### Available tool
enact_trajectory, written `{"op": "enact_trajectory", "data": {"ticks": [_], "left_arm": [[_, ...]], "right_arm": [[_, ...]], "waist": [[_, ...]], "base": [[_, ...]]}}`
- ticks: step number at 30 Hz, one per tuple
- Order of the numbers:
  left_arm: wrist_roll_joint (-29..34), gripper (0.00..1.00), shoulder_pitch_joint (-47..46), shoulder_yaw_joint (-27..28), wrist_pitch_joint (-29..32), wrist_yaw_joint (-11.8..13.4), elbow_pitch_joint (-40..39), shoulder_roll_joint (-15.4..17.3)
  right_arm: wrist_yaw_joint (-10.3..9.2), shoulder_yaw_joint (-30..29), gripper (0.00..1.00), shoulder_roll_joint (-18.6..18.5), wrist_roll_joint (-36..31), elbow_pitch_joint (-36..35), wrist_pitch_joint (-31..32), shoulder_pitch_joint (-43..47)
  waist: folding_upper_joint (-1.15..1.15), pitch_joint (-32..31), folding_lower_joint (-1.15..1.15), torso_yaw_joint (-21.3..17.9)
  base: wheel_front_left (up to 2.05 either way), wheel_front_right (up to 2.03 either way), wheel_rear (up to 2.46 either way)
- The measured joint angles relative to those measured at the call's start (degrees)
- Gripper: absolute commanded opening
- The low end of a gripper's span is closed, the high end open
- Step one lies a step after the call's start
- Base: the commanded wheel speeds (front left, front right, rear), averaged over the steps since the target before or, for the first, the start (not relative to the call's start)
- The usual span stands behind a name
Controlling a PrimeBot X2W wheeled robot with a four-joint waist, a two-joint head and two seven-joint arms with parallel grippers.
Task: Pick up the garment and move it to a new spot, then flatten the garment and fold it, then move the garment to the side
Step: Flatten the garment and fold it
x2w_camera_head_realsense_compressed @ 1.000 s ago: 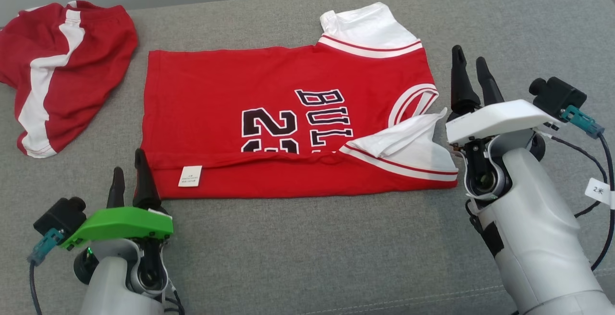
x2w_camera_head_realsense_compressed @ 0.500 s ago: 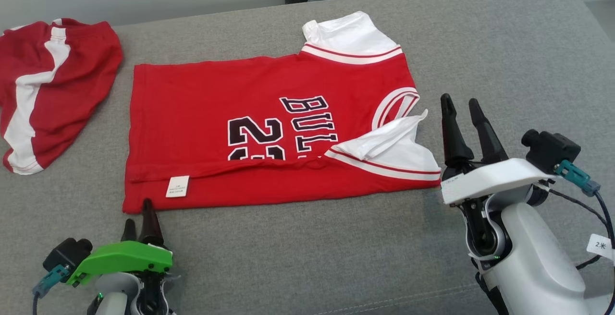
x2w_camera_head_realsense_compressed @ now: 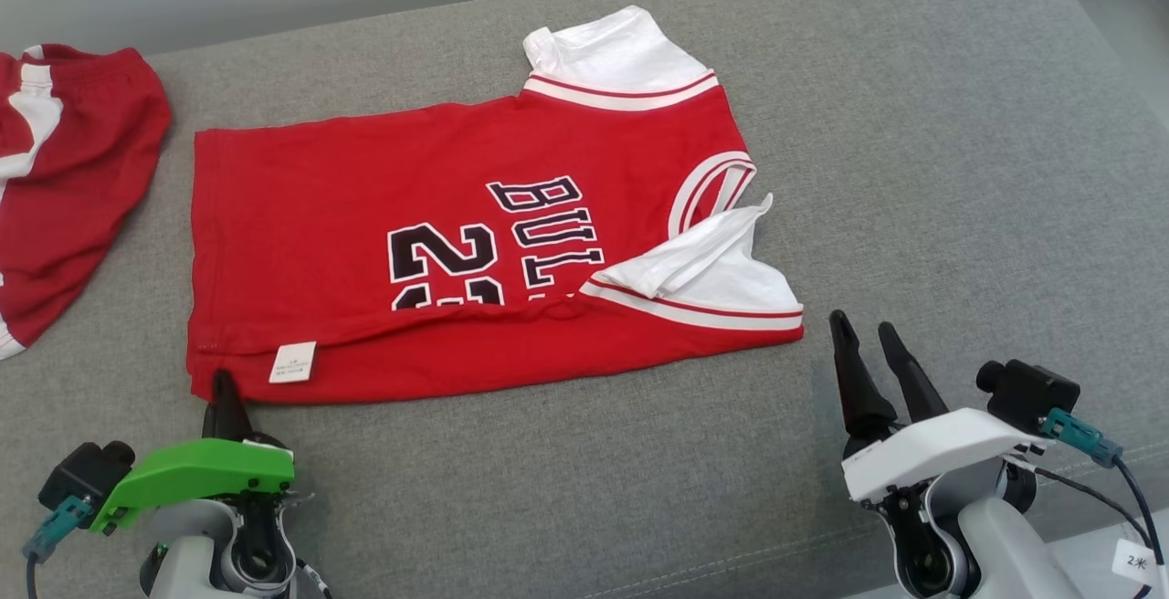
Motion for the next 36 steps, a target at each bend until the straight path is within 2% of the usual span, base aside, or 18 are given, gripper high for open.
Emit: {"op": "enact_trajectory", "data": {"ticks": [9,14,21,22,23,26,32,36], "left_arm": [[0.64,0.0,2.12,-1.75,-0.24,-0.68,-8.37,-0.34],[0.64,0.0,3.51,-3.09,0.78,0.69,-12.54,-0.56],[0.49,0.0,5.18,-4.91,1.78,2.32,-16.03,-0.75],[0.43,0.0,5.42,-5.04,1.8,2.36,-16.28,-0.75],[0.43,0.0,5.61,-5.2,1.87,2.5,-16.53,-0.76],[0.43,0.0,5.95,-5.58,2.04,2.89,-17.07,-0.79],[0.44,0.0,6.84,-6.02,2.0,2.91,-18.27,-0.79],[0.44,0.0,7.22,-6.11,1.76,2.74,-20.68,-0.77]], "right_arm": [[0.0,-1.51,1.0,1.9,1.72,8.01,4.17,-1.74],[0.01,-1.56,1.0,2.11,4.34,15.02,5.56,-6.0],[0.03,2.59,1.0,2.02,9.34,24.53,5.65,-12.47],[0.03,3.18,0.59,2.02,9.66,25.51,5.56,-13.18],[0.03,3.82,0.39,1.99,9.75,26.37,5.44,-13.81],[0.03,5.67,0.0,2.0,10.26,28.0,4.77,-15.29],[0.03,6.68,0.0,2.32,10.27,27.98,2.34,-15.97],[0.03,6.16,0.0,1.04,10.67,24.38,1.29,-15.97]], "waist": [[0.0,-0.16,0.0,1.56],[0.0,-0.2,0.0,2.99],[0.0,-0.54,0.0,4.84],[0.0,-0.62,0.0,4.92],[0.0,-0.7,0.0,4.96],[0.0,-1.0,0.0,4.99],[0.0,-1.71,0.0,4.85],[0.0,-2.31,0.0,4.69]], "base": [[0.0,0.0,0.0],[0.0,0.0,0.0],[0.0,0.0,0.0],[0.0,0.0,0.0],[0.0,0.0,0.0],[0.0,0.0,0.0],[0.0,0.0,0.0],[0.0,0.0,0.0]]}}
